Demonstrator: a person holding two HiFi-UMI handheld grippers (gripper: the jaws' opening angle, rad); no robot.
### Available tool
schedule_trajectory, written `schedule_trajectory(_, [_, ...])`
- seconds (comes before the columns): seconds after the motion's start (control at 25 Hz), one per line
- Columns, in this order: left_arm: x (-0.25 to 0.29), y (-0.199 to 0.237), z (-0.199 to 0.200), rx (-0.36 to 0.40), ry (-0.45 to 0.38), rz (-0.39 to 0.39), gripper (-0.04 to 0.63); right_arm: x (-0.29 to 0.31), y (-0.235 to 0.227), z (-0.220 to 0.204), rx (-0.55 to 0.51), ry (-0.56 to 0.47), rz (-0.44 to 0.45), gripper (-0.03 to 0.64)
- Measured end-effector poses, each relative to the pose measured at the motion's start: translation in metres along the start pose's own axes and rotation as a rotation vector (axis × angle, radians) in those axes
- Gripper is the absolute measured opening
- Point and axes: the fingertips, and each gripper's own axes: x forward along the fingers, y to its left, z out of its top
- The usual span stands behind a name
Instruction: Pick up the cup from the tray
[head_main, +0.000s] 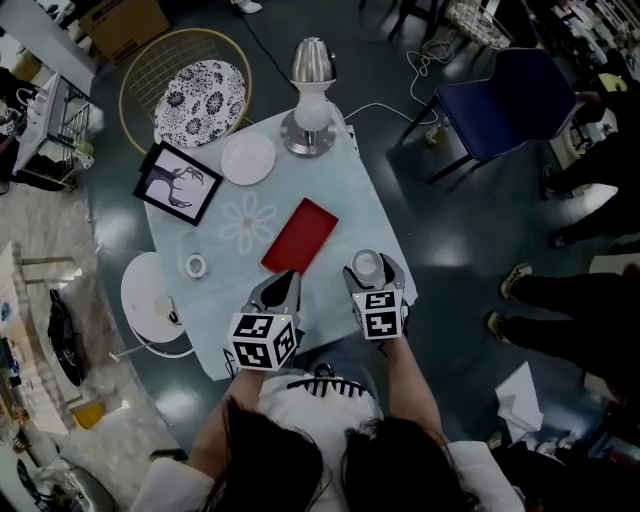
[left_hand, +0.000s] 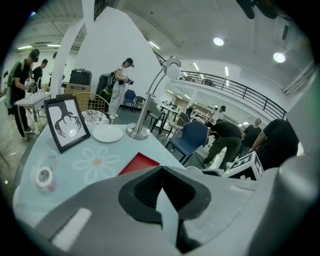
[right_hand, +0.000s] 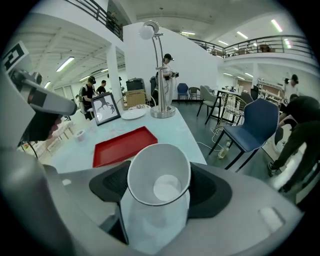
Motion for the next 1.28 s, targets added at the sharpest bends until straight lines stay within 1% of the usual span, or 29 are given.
schedule_trajectory(0.08, [0.001,-0.002,-0.002,0.001,0.003,-0.002,0.0,0.002,0.001,-0.004,0.013,0.002,0.008,0.365])
schedule_trajectory(0.2, [0.001,-0.006,-0.003,0.013,0.005,-0.01,0.0,0.004,-0.004,-0.006,0.044,-0.028,0.003,0.367])
schedule_trajectory(0.36, [0.002,-0.011,-0.003,-0.006,-0.006,-0.018,0.0,0.006,-0.007,-0.007,0.064,-0.033,0.024,0.371])
schedule_trajectory(0.44, [0.003,-0.013,-0.002,0.003,-0.007,-0.021,0.0,0.004,-0.008,-0.003,0.088,-0.04,0.039,0.373])
schedule_trajectory(0.56, [0.001,-0.014,-0.003,0.007,-0.005,-0.021,0.0,-0.002,-0.008,0.01,0.112,-0.08,0.052,0.388])
schedule_trajectory(0.84, [-0.002,-0.015,-0.003,0.028,-0.017,-0.031,0.001,-0.02,-0.007,0.042,0.099,-0.174,0.041,0.4])
schedule_trajectory(1.08, [-0.01,-0.02,0.003,0.031,-0.055,-0.051,0.002,-0.039,-0.002,0.061,0.04,-0.211,0.045,0.4])
schedule_trajectory(1.16, [-0.014,-0.017,0.005,0.03,-0.068,-0.042,0.002,-0.047,-0.002,0.067,0.035,-0.229,0.018,0.404])
schedule_trajectory(1.2, [-0.016,-0.016,0.007,0.029,-0.075,-0.039,0.002,-0.052,-0.003,0.07,0.037,-0.237,0.003,0.417])
schedule_trajectory(1.28, [-0.021,-0.016,0.009,0.03,-0.089,-0.039,0.002,-0.062,-0.002,0.075,0.041,-0.253,-0.008,0.417])
